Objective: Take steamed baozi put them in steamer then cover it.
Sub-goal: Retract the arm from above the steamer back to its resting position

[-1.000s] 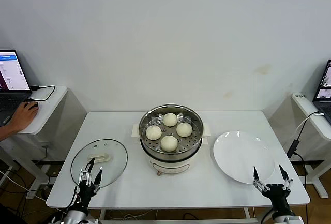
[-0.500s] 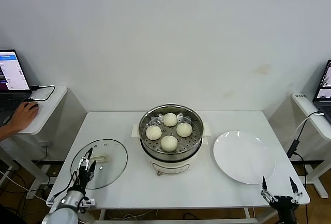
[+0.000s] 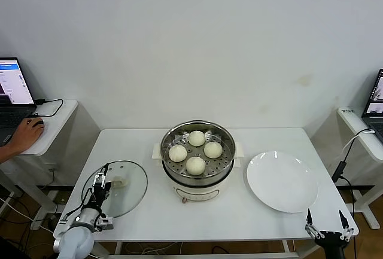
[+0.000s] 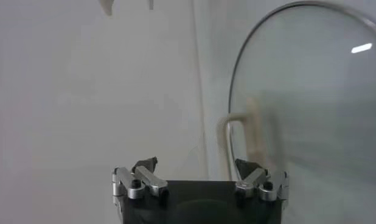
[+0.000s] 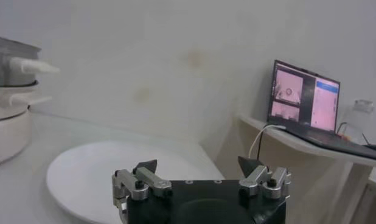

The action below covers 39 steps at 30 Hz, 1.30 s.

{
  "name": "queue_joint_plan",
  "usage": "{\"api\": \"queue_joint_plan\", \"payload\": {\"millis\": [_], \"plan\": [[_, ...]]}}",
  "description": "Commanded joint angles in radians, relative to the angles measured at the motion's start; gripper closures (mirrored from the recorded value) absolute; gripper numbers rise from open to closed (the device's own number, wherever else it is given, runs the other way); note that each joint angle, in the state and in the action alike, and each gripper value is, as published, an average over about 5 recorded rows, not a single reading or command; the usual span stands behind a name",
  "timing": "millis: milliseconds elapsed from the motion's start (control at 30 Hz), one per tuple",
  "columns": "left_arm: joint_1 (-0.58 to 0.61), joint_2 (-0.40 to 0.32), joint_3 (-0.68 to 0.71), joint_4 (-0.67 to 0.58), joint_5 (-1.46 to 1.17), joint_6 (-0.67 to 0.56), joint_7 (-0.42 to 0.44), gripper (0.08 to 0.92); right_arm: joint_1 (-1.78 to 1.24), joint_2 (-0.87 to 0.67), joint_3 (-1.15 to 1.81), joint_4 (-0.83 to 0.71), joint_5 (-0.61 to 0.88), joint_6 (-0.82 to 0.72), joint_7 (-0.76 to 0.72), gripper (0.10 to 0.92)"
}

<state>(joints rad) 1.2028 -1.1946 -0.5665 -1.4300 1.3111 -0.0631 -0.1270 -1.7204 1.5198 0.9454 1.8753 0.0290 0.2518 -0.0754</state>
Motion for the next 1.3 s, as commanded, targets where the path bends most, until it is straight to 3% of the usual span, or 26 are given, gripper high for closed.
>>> {"api": "queue_joint_plan", "payload": {"millis": [33,400,933,1133,1300], "plan": [[-0.049,0.001,0.005,0.054,0.005,-0.002,0.007,0.177,-0.003,0.007,0.002,-0.006,-0.008,0.004,0.002,0.203],[-0.071,-0.010,0.004,0.098,-0.007,-0.021,-0.008,0.199,-0.003,0.011,0.000,-0.012,-0.018,0.008,0.001,0.202],[-0.072,-0.015,-0.004,0.111,-0.036,-0.051,-0.052,0.649,-0.003,0.013,-0.011,-0.013,-0.029,0.009,0.001,0.203],[-0.022,0.018,-0.023,-0.011,-0.084,-0.049,-0.065,0.815,-0.004,0.008,-0.020,-0.002,-0.032,0.006,0.000,0.202],[0.040,0.080,-0.053,-0.156,-0.156,-0.023,-0.031,0.856,-0.007,0.004,-0.030,0.006,-0.036,0.006,-0.001,0.203]]}}
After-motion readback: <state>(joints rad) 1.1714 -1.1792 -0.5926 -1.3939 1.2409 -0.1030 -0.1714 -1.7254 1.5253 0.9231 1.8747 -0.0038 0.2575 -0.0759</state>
